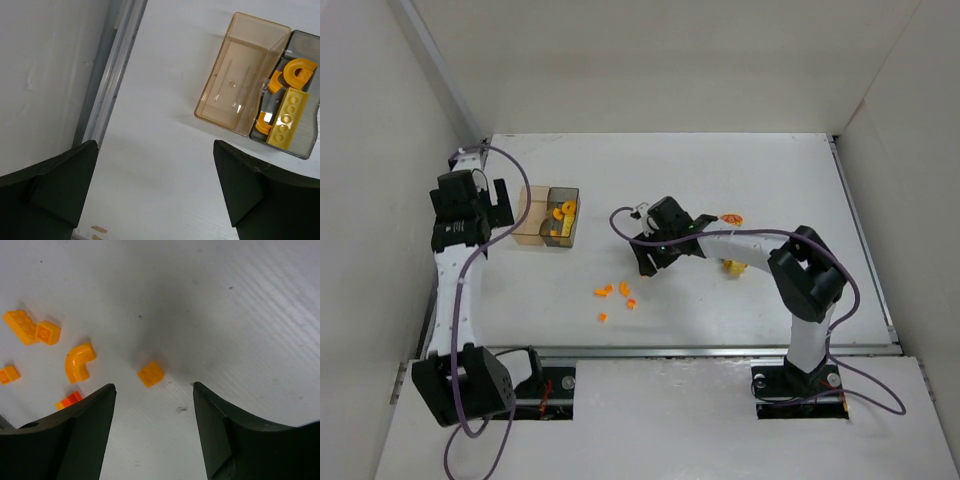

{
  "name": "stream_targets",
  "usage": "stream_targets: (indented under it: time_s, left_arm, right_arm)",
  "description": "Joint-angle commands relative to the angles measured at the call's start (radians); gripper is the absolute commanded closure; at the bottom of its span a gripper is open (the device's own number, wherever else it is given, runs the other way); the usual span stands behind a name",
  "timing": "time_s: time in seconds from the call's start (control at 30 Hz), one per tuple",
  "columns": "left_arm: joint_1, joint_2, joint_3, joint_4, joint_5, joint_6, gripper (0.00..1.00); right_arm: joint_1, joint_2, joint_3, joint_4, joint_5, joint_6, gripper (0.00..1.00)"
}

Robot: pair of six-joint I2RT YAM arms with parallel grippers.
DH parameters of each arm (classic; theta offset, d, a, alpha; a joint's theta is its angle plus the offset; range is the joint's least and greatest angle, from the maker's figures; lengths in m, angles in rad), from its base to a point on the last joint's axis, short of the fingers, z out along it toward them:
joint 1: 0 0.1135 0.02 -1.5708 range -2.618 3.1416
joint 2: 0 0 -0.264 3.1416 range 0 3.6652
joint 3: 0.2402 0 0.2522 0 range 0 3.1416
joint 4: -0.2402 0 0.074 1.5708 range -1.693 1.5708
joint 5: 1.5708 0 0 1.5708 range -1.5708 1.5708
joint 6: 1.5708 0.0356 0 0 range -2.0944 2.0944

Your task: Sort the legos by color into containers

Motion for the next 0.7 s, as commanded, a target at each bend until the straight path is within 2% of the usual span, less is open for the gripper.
stream_targets:
  time_s: [0.0, 0.1, 0.23, 0.4, 0.6, 0.67]
  left_arm:
    - [0.005, -0.119, -0.071, 0.039, 0.036, -0.024, 0.00]
    - [0.005, -0.234, -0.126, 0.059, 0.056, -0.024, 0.00]
    - [0.005, -0.336, -0.169, 0.059, 0.030, -0.024, 0.00]
    - [0.005, -0.357, -0.188, 0.070, 0.039, -0.024, 0.00]
    - [-0.007, -0.348, -0.177, 0.081, 0.028, -0.014, 0.00]
    - [-0.007, -0.348, -0.191, 0.090, 0.037, -0.014, 0.00]
  right_arm:
    - [0.064, 0.033, 0.046, 0.002, 0.077, 0.117, 0.31]
    - [0.074, 0.064, 0.046, -0.013, 0.174, 0.266, 0.32]
    - [0.085, 0.064, 0.023, -0.035, 0.282, 0.369, 0.34]
    - [0.117, 0.052, 0.006, -0.004, 0.334, 0.444, 0.40]
    - [0.149, 0.101, 0.037, -0.056, 0.368, 0.499, 0.52]
    - [0.160, 0.101, 0.037, -0.067, 0.381, 0.521, 0.53]
